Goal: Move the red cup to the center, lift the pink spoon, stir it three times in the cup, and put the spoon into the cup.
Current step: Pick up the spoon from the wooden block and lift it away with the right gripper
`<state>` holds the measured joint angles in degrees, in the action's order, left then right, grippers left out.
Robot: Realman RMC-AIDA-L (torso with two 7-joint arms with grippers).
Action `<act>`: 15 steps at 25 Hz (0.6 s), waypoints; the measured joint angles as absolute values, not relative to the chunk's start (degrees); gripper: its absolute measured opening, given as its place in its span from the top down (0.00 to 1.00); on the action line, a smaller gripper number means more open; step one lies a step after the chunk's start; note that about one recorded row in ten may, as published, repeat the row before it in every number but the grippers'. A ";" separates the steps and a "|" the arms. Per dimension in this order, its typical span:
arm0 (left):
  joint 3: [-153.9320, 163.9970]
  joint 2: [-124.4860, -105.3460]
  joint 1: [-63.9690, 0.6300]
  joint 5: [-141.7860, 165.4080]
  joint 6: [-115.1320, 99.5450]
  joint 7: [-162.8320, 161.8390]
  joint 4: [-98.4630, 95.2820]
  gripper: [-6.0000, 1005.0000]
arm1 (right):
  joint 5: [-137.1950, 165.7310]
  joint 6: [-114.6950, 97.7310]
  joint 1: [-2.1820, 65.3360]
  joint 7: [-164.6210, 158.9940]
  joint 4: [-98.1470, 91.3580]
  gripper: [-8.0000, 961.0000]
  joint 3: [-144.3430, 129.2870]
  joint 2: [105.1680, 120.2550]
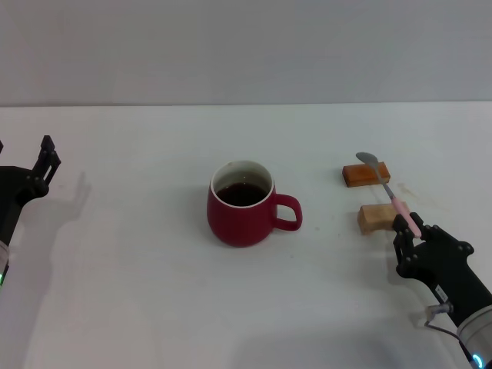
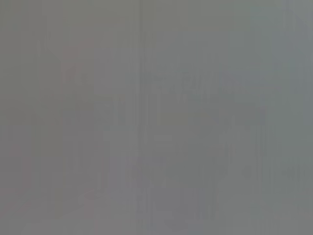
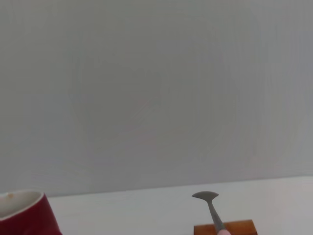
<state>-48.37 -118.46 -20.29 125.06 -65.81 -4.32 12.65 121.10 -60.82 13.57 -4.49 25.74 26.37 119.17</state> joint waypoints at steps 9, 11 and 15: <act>-48.60 -118.39 -20.90 125.07 -65.62 -4.30 12.02 0.20 | 121.76 -62.35 14.37 -4.20 28.94 0.83 26.05 117.92; -48.60 -118.41 -21.10 125.07 -65.58 -4.30 11.76 0.20 | 122.41 -61.28 14.64 -4.20 31.05 0.83 26.30 116.89; -48.60 -118.45 -21.29 125.07 -65.40 -4.30 11.68 0.20 | 122.88 -57.45 14.95 -3.86 37.32 0.83 26.93 113.69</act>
<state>-48.60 -118.45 -21.29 125.07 -65.40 -4.30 11.68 122.88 -57.45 14.95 -3.86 37.32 26.93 113.69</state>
